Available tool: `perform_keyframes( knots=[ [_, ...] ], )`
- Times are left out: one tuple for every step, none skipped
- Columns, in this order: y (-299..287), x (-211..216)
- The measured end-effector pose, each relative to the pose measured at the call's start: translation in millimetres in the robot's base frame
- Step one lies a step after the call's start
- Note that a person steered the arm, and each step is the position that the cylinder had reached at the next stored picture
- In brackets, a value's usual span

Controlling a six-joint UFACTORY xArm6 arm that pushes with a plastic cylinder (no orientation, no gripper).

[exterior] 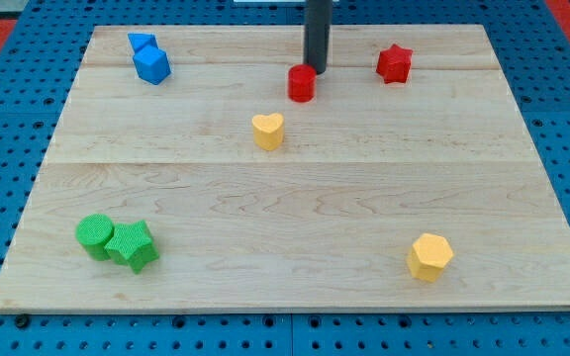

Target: Push the red star towards bottom right diagonal to the red circle

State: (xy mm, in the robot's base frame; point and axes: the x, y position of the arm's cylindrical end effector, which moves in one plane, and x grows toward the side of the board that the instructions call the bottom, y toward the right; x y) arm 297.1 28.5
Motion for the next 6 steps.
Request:
perform_keyframes(
  knots=[
    [16, 15],
    [20, -35],
    [48, -69],
    [141, -57],
    [118, -30],
    [116, -2]
  ],
)
